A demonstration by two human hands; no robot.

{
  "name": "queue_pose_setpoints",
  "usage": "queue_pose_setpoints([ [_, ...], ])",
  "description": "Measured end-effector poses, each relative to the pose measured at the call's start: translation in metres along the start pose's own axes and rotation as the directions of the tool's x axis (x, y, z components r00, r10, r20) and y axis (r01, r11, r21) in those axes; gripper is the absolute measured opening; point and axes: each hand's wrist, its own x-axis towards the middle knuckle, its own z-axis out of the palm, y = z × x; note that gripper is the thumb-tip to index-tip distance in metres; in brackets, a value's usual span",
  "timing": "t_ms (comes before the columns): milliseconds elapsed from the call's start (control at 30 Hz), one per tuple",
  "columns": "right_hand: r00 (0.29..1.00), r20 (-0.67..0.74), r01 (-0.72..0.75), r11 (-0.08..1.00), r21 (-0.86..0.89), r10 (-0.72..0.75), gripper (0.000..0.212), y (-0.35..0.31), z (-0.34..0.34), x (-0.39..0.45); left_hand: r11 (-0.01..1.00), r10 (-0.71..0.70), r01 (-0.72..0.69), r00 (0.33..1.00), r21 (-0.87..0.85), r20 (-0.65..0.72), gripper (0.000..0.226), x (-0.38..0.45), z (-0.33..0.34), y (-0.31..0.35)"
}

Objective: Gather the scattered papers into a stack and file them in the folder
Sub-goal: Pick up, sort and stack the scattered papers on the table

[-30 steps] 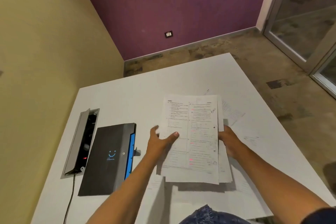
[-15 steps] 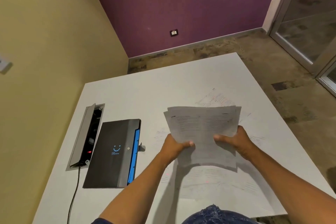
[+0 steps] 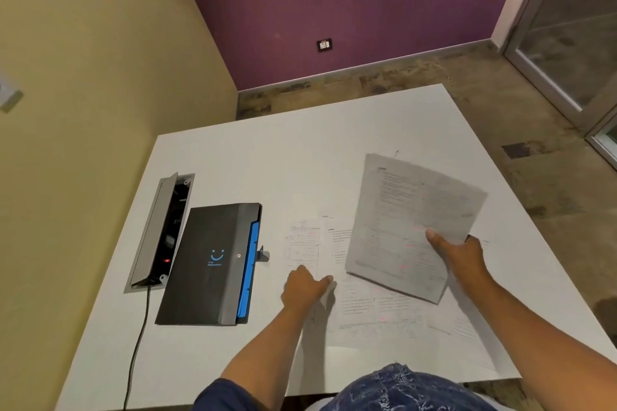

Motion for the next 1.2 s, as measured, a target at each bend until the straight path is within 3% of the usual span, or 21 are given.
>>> queue_pose_setpoints([
  [100, 0.999, -0.042, 0.000, 0.995, 0.095, 0.004, 0.040, -0.001, -0.011, -0.003, 0.983, -0.144, 0.147, 0.989, 0.114, -0.028, 0.080, -0.010, 0.013, 0.000],
  [267, 0.998, -0.058, -0.025, 0.995, 0.092, 0.030, 0.021, -0.001, -0.019, -0.008, 0.958, -0.216, 0.219, 0.976, 0.184, -0.038, 0.094, -0.019, 0.037, 0.004],
  [433, 0.998, -0.054, -0.016, 0.999, 0.049, 0.019, 0.022, 0.003, -0.028, -0.008, 0.963, -0.216, 0.219, 0.976, 0.156, -0.037, 0.085, -0.017, 0.048, 0.001],
  [600, 0.998, -0.054, -0.013, 0.998, 0.066, 0.016, 0.028, 0.005, -0.029, -0.011, 0.966, -0.201, 0.200, 0.979, 0.161, -0.008, 0.056, -0.016, 0.053, 0.006],
  [767, 0.999, -0.037, -0.025, 0.998, 0.065, 0.027, 0.031, 0.005, -0.029, -0.008, 0.996, -0.082, 0.082, 0.997, 0.019, -0.003, 0.022, -0.012, 0.056, 0.004],
  [933, 0.999, -0.049, -0.011, 1.000, 0.015, 0.011, 0.024, 0.002, -0.027, -0.003, 0.970, 0.105, -0.098, 0.994, -0.223, 0.019, 0.020, -0.001, 0.042, -0.006],
  [1000, 0.998, -0.055, -0.007, 1.000, -0.030, 0.006, 0.021, 0.000, -0.028, 0.000, 0.946, 0.082, -0.061, 0.995, -0.318, 0.055, 0.012, 0.008, 0.031, -0.013],
  [1100, 0.998, -0.066, -0.010, 0.998, -0.060, 0.006, 0.022, 0.000, -0.031, 0.004, 0.896, -0.001, 0.032, 0.998, -0.442, 0.070, 0.021, 0.019, 0.010, -0.022],
  [1200, 0.996, -0.086, 0.015, 0.995, -0.099, -0.024, 0.032, -0.001, -0.035, 0.008, 0.854, -0.080, 0.089, 0.996, -0.512, 0.040, 0.016, 0.021, -0.011, -0.025],
])
